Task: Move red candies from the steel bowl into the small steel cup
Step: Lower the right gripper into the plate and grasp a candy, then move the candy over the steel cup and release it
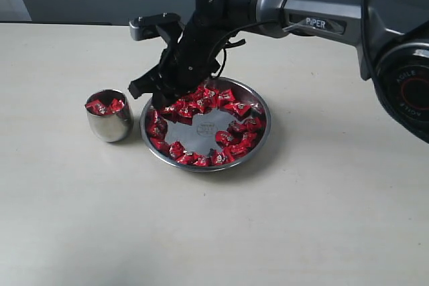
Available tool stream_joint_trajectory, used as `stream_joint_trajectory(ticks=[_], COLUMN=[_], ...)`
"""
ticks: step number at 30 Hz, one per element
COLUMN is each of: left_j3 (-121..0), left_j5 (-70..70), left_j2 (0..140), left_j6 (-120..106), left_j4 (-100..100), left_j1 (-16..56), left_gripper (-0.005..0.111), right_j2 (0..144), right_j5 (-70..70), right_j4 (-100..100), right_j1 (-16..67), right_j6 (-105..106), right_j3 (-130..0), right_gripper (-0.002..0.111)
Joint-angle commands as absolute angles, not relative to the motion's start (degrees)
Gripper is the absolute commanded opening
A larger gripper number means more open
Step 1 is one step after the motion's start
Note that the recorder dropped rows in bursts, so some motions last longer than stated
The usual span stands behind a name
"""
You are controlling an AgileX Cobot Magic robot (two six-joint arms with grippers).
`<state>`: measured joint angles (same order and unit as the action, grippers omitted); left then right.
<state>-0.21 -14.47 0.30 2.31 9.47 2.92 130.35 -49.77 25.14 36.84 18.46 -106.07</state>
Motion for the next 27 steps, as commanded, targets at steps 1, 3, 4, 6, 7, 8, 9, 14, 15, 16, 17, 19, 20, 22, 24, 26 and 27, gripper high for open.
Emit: stream_joint_trajectory(ticks=[1, 3, 4, 6, 7, 8, 9, 14, 15, 16, 17, 19, 20, 22, 24, 26, 27], left_j3=[0.0, 0.0, 0.0, 0.0, 0.0, 0.0, 0.0, 0.0, 0.0, 0.0, 0.0, 0.0, 0.0, 0.0, 0.0, 0.0, 0.0], left_j5=[-13.9, -13.9, -13.9, -13.9, -13.9, -13.9, -13.9, -13.9, -13.9, -13.9, -13.9, -13.9, -13.9, -13.9, -13.9, -13.9, -13.9], left_j2=[0.0, 0.0, 0.0, 0.0, 0.0, 0.0, 0.0, 0.0, 0.0, 0.0, 0.0, 0.0, 0.0, 0.0, 0.0, 0.0, 0.0], left_j6=[2.5, 2.5, 2.4, 2.4, 2.4, 2.4, 2.4, 2.4, 2.4, 2.4, 2.4, 2.4, 2.4, 2.4, 2.4, 2.4, 2.4], left_j4=[9.3, 9.3, 9.3, 9.3, 9.3, 9.3, 9.3, 9.3, 9.3, 9.3, 9.3, 9.3, 9.3, 9.3, 9.3, 9.3, 9.3], left_j1=[2.9, 2.9, 2.9, 2.9, 2.9, 2.9, 2.9, 2.9, 2.9, 2.9, 2.9, 2.9, 2.9, 2.9, 2.9, 2.9, 2.9], left_gripper=[0.001, 0.001, 0.001, 0.001, 0.001, 0.001, 0.001, 0.001, 0.001, 0.001, 0.001, 0.001, 0.001, 0.001, 0.001, 0.001, 0.001], right_j2=[129.0, 129.0, 129.0, 129.0, 129.0, 129.0, 129.0, 129.4, 129.6, 129.5, 129.6, 129.6, 129.6, 129.6, 129.6, 129.6, 129.6], right_j5=[-46.8, -45.7, -44.8, -43.2, -42.5, -41.8, -41.1, -38.5, -38.5, -38.5, -38.5, -38.8, -39.0, -38.9, -38.8, -38.8, -38.8], right_j4=[31.3, 35.5, 38.5, 41.9, 43.5, 44.5, 44.9, 44.8, 44.8, 44.2, 43.7, 43.7, 43.7, 43.7, 43.7, 43.7, 43.7], right_j1=[36.7, 36.8, 37.0, 37.5, 37.9, 38.3, 38.8, 40.4, 40.6, 40.6, 40.6, 40.6, 40.6, 40.6, 40.6, 40.6, 40.6], right_j6=[22.2, 24.7, 26.8, 29.8, 31.3, 32.8, 33.8, 34.7, 35.2, 35.1, 35.1, 35.1, 35.1, 35.1, 35.1, 35.1, 35.1], right_j3=[-106.0, -106.0, -106.0, -106.0, -106.0, -106.0, -106.0, -106.0, -106.0, -106.0, -106.0, -106.0, -106.0, -106.0, -106.0, -106.0, -106.0], right_gripper=[0.001, 0.001, 0.001, 0.001, 0.001, 0.001, 0.001, 0.001, 0.001, 0.002, 0.003, 0.01, 0.015, 0.026, 0.031, 0.031, 0.031])
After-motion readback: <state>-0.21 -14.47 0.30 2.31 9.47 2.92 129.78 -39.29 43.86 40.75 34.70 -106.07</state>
